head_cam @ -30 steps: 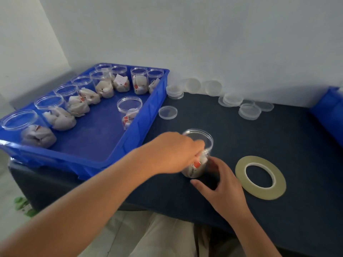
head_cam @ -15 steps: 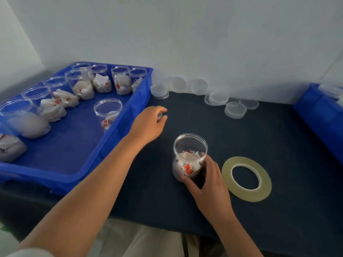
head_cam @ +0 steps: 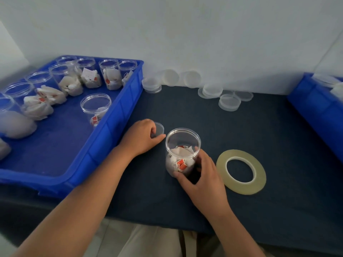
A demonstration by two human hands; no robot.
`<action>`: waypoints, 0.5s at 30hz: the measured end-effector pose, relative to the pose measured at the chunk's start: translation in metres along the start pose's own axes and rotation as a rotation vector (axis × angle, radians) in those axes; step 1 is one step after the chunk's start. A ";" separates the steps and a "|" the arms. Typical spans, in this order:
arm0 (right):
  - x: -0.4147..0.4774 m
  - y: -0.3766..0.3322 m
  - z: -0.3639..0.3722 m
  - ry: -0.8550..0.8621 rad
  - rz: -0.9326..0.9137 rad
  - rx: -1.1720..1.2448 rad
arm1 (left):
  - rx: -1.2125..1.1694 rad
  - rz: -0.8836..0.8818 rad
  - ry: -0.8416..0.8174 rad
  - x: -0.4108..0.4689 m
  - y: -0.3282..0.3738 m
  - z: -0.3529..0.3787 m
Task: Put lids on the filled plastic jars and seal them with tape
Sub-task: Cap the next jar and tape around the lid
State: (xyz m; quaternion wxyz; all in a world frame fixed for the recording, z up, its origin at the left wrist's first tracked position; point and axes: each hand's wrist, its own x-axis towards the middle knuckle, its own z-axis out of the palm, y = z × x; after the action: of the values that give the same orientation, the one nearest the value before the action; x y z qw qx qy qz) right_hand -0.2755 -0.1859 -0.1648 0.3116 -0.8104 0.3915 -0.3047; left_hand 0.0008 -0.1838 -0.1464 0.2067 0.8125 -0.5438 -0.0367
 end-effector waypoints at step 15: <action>-0.003 -0.002 -0.003 -0.004 0.004 0.053 | -0.089 -0.189 -0.236 -0.065 0.014 -0.017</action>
State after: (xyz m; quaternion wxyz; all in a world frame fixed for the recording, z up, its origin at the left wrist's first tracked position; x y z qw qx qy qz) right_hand -0.2781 -0.1832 -0.1621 0.3343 -0.8017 0.3845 -0.3127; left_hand -0.0332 -0.1247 -0.1364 0.1729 0.8402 -0.4832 -0.1752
